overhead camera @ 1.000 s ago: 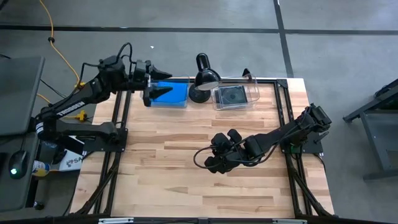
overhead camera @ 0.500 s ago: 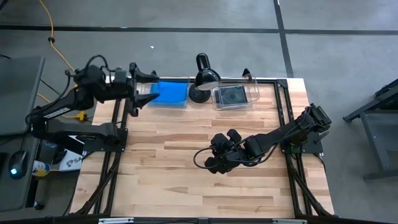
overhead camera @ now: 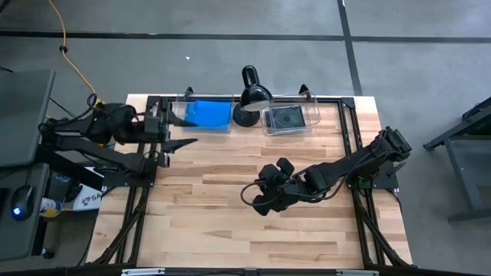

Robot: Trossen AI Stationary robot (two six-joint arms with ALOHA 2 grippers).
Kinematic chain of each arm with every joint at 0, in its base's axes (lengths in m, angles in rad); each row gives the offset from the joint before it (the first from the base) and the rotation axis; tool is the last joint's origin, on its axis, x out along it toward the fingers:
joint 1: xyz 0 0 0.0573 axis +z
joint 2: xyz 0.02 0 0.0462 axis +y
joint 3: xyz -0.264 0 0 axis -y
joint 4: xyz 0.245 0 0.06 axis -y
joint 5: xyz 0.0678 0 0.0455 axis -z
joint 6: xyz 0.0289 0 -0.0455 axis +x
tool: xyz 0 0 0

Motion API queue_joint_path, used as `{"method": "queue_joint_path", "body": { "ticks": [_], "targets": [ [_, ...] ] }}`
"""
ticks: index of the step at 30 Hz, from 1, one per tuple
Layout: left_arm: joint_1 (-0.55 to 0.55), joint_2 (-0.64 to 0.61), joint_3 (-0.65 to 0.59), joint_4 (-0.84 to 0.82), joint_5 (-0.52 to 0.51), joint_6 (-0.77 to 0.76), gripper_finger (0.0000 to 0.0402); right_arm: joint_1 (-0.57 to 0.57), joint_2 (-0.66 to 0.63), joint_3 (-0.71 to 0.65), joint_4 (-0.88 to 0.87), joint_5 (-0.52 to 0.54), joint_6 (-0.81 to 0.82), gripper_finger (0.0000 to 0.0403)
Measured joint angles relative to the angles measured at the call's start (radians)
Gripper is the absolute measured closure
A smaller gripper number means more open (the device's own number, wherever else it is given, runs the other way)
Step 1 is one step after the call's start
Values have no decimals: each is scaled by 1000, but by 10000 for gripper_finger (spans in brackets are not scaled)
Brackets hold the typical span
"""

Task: Pick & place jewel cases by type
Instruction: Return to Home Position

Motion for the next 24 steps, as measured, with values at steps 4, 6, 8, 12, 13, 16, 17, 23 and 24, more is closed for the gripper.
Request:
{"method": "queue_joint_path", "body": {
  "ticks": [4, 6, 8, 12, 13, 16, 17, 23, 24],
  "targets": [
    [-38, -20, 0, -29, -34, 27, 311, 0, -51, 0, 6, 10, -45, 403],
    [-39, -32, 1, -46, -34, 27, 359, 1, -82, 0, 6, 18, -74, 403],
    [-38, -39, 1, -65, -34, 27, 390, 1, -117, 0, 6, 25, -108, 403],
    [-38, -52, 1, -97, -47, 30, 386, 7, -185, 0, 2, 55, -185, 403],
    [-38, -55, 1, -106, -52, 37, 390, 11, -202, 0, -5, 70, -206, 403],
    [-38, -62, 1, -142, -59, 43, 399, 32, -257, 0, -47, 118, -240, 403],
    [-38, -66, 1, -153, -63, 43, 398, 41, -276, 0, -70, 141, -241, 403],
    [-38, -125, 1, -216, -101, 47, 400, 131, -401, 0, -266, 312, -127, 403],
    [-38, -137, -4, -215, -104, 50, 400, 152, -419, 0, -295, 343, -103, 403]
  ]
}}
